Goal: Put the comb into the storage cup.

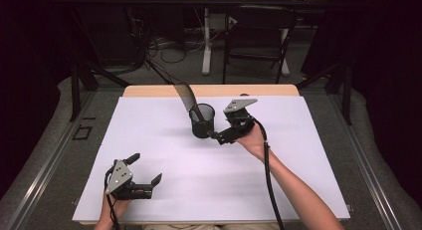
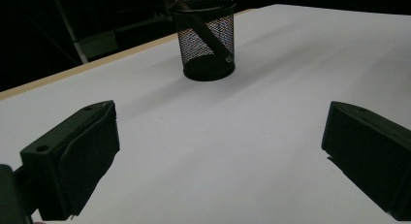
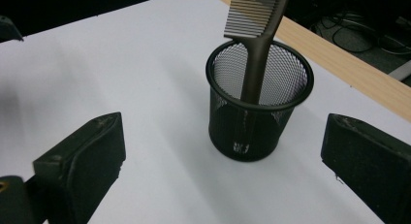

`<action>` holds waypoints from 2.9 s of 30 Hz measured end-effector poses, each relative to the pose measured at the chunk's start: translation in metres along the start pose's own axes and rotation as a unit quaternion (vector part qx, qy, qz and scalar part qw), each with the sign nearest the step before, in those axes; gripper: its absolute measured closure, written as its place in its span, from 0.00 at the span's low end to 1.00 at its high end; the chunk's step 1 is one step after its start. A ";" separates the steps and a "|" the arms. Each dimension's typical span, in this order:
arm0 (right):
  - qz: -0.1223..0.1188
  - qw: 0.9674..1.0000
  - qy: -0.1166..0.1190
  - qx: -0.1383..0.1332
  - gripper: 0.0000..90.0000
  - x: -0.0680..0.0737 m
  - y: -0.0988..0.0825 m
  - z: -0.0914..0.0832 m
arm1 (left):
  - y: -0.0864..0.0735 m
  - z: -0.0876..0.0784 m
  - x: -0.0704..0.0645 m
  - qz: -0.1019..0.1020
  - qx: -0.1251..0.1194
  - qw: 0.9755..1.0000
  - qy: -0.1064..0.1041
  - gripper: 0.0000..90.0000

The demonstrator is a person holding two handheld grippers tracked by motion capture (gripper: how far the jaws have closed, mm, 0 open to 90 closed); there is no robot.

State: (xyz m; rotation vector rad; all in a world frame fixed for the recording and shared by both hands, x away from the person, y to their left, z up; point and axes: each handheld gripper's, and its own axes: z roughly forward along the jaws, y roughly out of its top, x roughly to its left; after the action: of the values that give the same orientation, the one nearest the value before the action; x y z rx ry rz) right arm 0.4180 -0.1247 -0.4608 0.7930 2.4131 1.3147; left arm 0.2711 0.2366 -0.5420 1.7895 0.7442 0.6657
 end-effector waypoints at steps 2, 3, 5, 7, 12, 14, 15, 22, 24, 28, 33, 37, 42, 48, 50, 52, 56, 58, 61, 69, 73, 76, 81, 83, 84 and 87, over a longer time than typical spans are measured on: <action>0.004 1.000 0.003 0.002 0.02 0.000 -0.004 -0.006 | 0.000 0.000 0.000 -0.002 0.000 1.000 0.001 0.00; 0.004 1.000 0.002 0.004 0.01 -0.001 -0.006 -0.008 | 0.000 0.000 0.000 -0.002 0.000 1.000 0.001 0.00; 0.006 1.000 0.000 0.006 0.01 -0.001 -0.011 -0.013 | 0.000 0.000 0.000 0.000 0.001 1.000 0.000 0.00; 0.007 1.000 -0.001 0.007 0.01 -0.002 -0.016 -0.018 | 0.000 0.000 0.000 0.000 0.001 1.000 0.000 0.00; 0.013 1.000 -0.004 0.014 0.00 -0.003 -0.029 -0.028 | 0.000 0.000 0.000 0.000 0.001 1.000 0.001 0.00; 0.015 1.000 -0.006 0.015 0.00 -0.003 -0.033 -0.033 | 0.000 0.000 0.000 0.000 0.001 1.000 0.001 0.00; 0.016 1.000 -0.005 0.016 0.00 -0.003 -0.036 -0.035 | 0.000 0.000 0.000 -0.001 0.001 1.000 0.001 0.00; 0.019 0.999 -0.015 0.024 0.00 -0.001 -0.053 -0.049 | 0.000 0.000 -0.001 -0.001 0.000 1.000 0.002 0.00; 0.022 0.999 -0.016 0.026 0.00 -0.001 -0.057 -0.053 | 0.000 0.000 0.000 -0.002 0.000 1.000 0.002 0.00; 0.025 0.999 -0.023 0.029 0.00 0.001 -0.068 -0.061 | 0.000 -0.001 0.000 -0.001 0.000 1.000 0.002 0.00; 0.029 0.999 -0.027 0.030 0.00 0.003 -0.079 -0.071 | 0.000 0.000 -0.001 -0.001 0.001 1.000 0.002 0.00; 0.032 0.998 -0.033 0.031 0.00 0.005 -0.087 -0.079 | 0.000 -0.001 -0.001 -0.001 0.001 1.000 0.003 0.00; 0.035 0.998 -0.042 0.033 0.00 0.007 -0.098 -0.089 | 0.000 0.000 0.000 -0.002 0.001 1.000 0.003 0.00; 0.041 0.997 -0.049 0.032 0.00 0.008 -0.109 -0.099 | 0.000 0.000 -0.001 0.000 0.002 1.000 0.002 0.00; 0.043 0.997 -0.052 0.033 0.00 0.009 -0.112 -0.101 | 0.000 0.000 -0.001 0.000 0.001 1.000 0.002 0.00; 0.047 0.997 -0.054 0.033 0.00 0.009 -0.116 -0.104 | 0.000 0.000 -0.001 -0.001 0.002 1.000 0.003 0.00; 0.055 0.996 -0.059 0.026 0.00 0.009 -0.124 -0.110 | 0.000 0.000 -0.001 -0.001 0.002 1.000 0.002 0.00; 0.056 0.996 -0.063 0.027 0.00 0.010 -0.127 -0.113 | 0.000 0.000 -0.001 0.000 0.002 1.000 0.002 0.00; 0.058 0.996 -0.069 0.025 0.00 0.010 -0.134 -0.116 | 0.000 0.000 -0.001 -0.002 0.003 1.000 0.002 0.00; 0.069 0.994 -0.086 0.010 0.00 0.014 -0.153 -0.128 | 0.000 0.000 -0.001 -0.001 0.003 1.000 0.003 0.00; 0.064 0.993 -0.098 0.004 0.00 0.017 -0.160 -0.133 | 0.000 0.000 0.000 -0.002 0.004 1.000 0.003 0.00; 0.067 0.993 -0.101 -0.002 0.00 0.019 -0.164 -0.136 | 0.000 0.000 -0.001 -0.004 0.003 1.000 0.003 0.00; 0.066 0.992 -0.107 -0.016 0.00 0.022 -0.169 -0.140 | -0.001 0.000 -0.001 -0.002 0.004 1.000 0.002 0.00; 0.063 0.992 -0.109 -0.019 0.00 0.024 -0.171 -0.140 | -0.001 0.000 0.000 -0.003 0.005 1.000 0.003 0.00; 0.062 0.992 -0.109 -0.018 0.00 0.025 -0.172 -0.140 | -0.001 0.001 0.000 -0.004 0.006 1.000 0.002 0.00; 0.057 0.992 -0.111 -0.018 0.00 0.028 -0.174 -0.140 | -0.001 0.001 -0.001 -0.002 0.006 1.000 0.002 0.00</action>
State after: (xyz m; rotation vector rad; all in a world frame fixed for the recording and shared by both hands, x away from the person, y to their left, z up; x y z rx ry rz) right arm 0.2699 -0.2798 -0.5290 1.0214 2.1936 1.2351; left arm 0.2708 0.2358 -0.5430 1.7976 0.7556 0.6643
